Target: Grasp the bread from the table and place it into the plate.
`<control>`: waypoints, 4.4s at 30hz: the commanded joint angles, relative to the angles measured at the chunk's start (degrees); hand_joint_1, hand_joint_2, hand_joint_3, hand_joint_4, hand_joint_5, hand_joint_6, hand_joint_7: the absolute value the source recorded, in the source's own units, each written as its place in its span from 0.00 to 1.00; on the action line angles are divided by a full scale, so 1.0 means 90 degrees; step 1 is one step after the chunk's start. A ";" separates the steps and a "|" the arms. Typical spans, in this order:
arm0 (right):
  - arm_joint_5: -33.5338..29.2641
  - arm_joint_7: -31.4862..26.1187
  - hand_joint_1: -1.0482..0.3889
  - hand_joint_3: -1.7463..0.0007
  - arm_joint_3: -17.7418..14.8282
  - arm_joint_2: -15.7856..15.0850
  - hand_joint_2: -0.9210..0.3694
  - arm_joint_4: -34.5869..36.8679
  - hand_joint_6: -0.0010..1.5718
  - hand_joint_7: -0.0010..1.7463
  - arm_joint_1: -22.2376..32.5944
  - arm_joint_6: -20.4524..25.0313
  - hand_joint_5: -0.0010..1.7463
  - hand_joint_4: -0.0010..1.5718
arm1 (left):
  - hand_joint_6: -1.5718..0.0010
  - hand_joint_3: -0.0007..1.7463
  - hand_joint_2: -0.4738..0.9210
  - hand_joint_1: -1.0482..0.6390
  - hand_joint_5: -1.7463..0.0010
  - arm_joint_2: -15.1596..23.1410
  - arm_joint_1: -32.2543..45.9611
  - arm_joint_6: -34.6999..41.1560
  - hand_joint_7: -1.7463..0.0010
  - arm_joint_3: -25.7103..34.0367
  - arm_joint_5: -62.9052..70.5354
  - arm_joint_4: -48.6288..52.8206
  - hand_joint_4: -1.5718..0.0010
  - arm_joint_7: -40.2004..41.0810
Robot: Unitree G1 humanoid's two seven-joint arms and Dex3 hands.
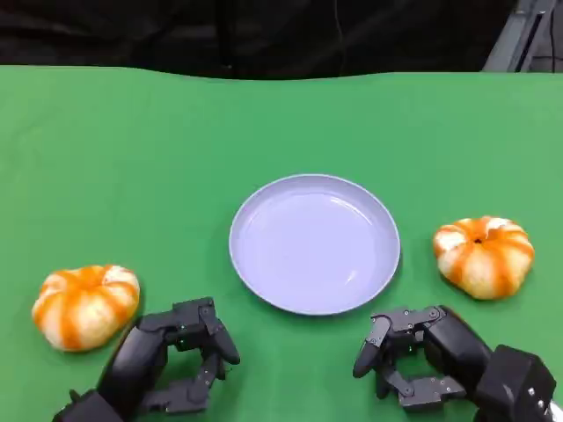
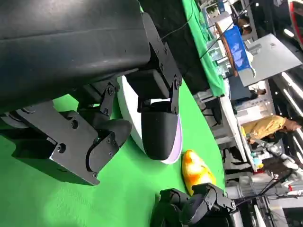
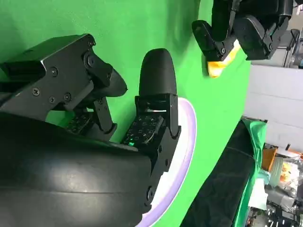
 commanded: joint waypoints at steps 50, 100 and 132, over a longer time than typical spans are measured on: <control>0.0065 0.0057 0.87 0.37 -0.0022 -0.0055 0.28 0.0001 0.63 0.55 -0.0027 -0.0004 0.77 0.62 | 0.57 0.08 1.00 0.20 1.00 0.1760 0.0807 0.1631 0.99 -0.0246 0.5529 -0.3246 0.62 0.5855; 0.0094 0.0121 0.85 0.36 -0.0042 -0.0060 0.30 0.0036 0.63 0.55 -0.0015 -0.0066 0.77 0.62 | 0.69 0.09 1.00 0.15 1.00 0.2609 0.0021 0.4877 1.00 -0.1378 0.4859 -0.1699 0.79 0.6145; 0.0075 0.0102 0.86 0.35 -0.0032 -0.0073 0.30 0.0003 0.63 0.55 -0.0011 -0.0039 0.76 0.63 | 0.68 0.01 0.99 0.10 0.99 0.2759 -0.0639 0.3380 1.00 -0.1774 0.4228 -0.0238 0.77 0.5978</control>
